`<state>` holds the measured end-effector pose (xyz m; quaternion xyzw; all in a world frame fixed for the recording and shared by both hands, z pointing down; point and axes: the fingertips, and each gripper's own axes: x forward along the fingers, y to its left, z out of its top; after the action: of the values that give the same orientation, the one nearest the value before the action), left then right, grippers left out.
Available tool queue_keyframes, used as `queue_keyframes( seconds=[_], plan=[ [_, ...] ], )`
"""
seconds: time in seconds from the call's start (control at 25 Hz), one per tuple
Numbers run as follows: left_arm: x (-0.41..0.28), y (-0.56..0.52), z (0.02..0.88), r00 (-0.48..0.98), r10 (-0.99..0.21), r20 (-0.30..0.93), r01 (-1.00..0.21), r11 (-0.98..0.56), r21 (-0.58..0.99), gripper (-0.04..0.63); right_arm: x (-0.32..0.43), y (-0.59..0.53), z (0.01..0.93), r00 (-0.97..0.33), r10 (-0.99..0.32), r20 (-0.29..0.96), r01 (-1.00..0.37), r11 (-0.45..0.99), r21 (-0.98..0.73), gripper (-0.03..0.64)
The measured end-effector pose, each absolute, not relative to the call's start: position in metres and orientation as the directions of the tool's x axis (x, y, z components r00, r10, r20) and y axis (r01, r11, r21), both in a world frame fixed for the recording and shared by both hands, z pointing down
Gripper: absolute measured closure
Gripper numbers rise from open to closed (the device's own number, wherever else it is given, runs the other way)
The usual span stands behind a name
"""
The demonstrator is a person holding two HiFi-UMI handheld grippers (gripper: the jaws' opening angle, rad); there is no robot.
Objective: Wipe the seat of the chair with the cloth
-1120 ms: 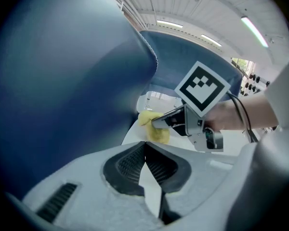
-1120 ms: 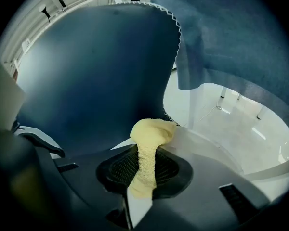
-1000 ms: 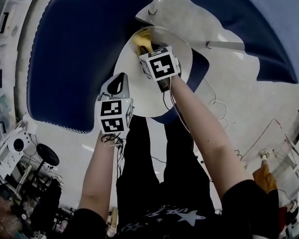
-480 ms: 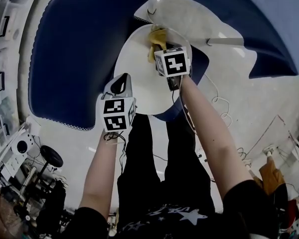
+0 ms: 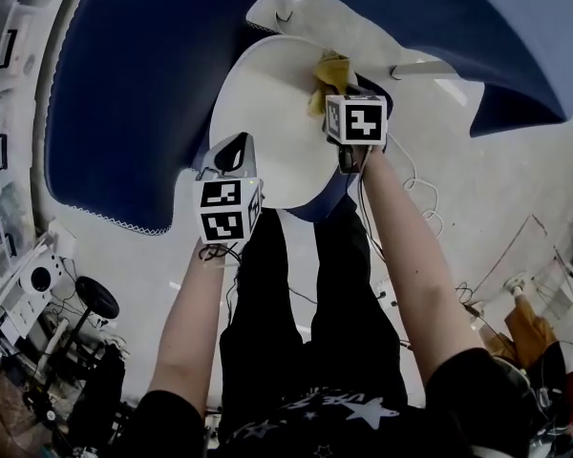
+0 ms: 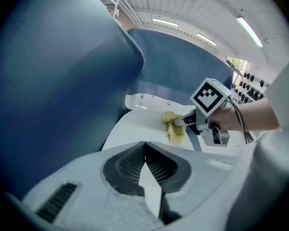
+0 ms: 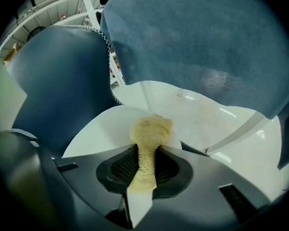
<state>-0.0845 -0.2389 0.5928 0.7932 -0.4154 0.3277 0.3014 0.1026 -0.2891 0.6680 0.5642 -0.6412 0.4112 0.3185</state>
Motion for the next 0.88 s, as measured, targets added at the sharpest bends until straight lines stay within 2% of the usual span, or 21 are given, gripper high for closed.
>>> queue_keyframes(
  seconds=[0.48, 0.68, 0.88],
  plan=[
    [-0.069, -0.216, 0.591, 0.467, -0.437, 0.769, -0.844, -0.479, 0.241, 0.577, 0.136, -0.236, 0.671, -0.086, -0.439, 0.895, -0.984, -0.101, -0.144, 0.548],
    [-0.077, -0.209, 0.589, 0.456, -0.446, 0.77, -0.852, -0.468, 0.234, 0.577, 0.125, -0.235, 0.661, -0.102, -0.452, 0.886, -0.985, -0.079, -0.154, 0.549],
    [-0.094, -0.209, 0.588, 0.439, -0.461, 0.771, -0.868, -0.44, 0.232, 0.577, 0.072, -0.252, 0.643, -0.198, -0.488, 0.85, -0.975, 0.008, -0.223, 0.548]
  ],
)
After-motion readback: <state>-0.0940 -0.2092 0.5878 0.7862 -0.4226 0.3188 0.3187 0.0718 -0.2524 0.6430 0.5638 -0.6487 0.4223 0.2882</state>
